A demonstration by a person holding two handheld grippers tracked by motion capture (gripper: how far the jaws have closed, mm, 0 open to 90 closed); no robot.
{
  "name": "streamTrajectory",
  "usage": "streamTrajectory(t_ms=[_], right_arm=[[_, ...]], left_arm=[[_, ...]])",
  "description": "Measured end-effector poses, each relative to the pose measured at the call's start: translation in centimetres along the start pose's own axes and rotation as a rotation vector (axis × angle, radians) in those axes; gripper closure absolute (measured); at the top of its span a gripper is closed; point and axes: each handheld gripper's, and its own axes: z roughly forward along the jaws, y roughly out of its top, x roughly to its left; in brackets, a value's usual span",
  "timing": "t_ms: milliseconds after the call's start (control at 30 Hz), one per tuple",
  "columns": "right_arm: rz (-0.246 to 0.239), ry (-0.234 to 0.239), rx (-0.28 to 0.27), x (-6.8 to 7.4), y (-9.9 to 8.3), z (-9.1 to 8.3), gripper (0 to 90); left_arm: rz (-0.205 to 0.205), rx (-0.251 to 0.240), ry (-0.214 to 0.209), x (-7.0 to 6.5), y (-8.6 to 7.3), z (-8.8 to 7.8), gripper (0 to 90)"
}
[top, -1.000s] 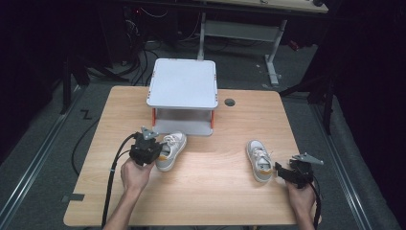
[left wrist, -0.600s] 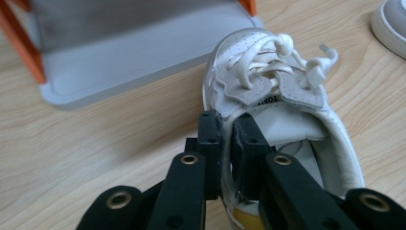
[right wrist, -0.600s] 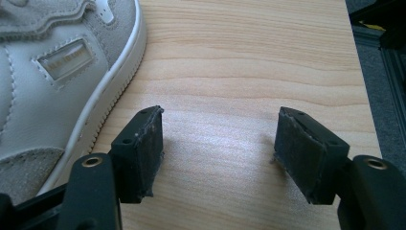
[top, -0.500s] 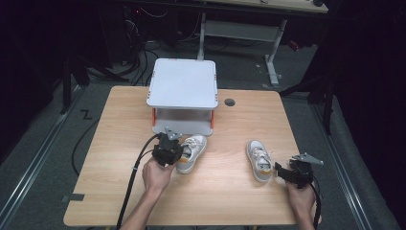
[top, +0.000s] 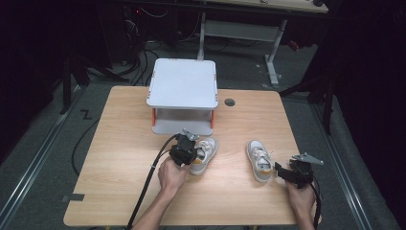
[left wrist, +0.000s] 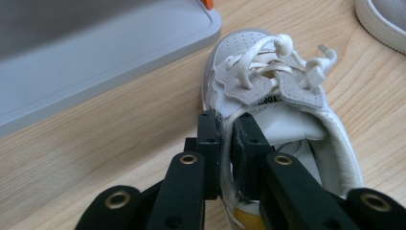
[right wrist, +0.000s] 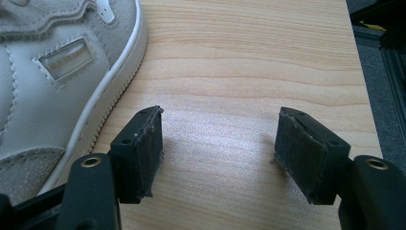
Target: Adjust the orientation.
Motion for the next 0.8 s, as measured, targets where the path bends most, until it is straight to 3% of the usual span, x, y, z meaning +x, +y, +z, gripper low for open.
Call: streamTrajectory(t_ms=[67, 233, 300, 500, 633, 800], right_arm=[[-0.001, 0.000, 0.000, 0.0, 0.0, 0.0, 33.3], [-0.002, 0.000, 0.000, 0.0, 0.0, 0.0, 33.3], [-0.001, 0.000, 0.000, 0.0, 0.0, 0.0, 33.3], [-0.002, 0.000, 0.000, 0.0, 0.0, 0.0, 33.3], [0.000, 0.000, 0.000, 0.0, 0.0, 0.0, 33.3], [0.000, 0.000, 0.000, 0.0, 0.0, 0.0, 33.3]], left_arm=[[0.013, 0.011, -0.002, -0.4, 0.1, 0.0, 81.4], [0.007, 0.037, -0.064, -1.2, 0.4, 0.0, 78.4], [0.019, 0.038, -0.066, -1.5, 0.4, 0.1, 77.8], [-0.001, 0.037, -0.125, -1.4, 0.1, 0.1, 76.1], [-0.005, 0.031, -0.130, -1.4, -0.1, 0.1, 75.2], [-0.037, 0.008, -0.172, -0.9, -0.4, 0.0, 69.7]])
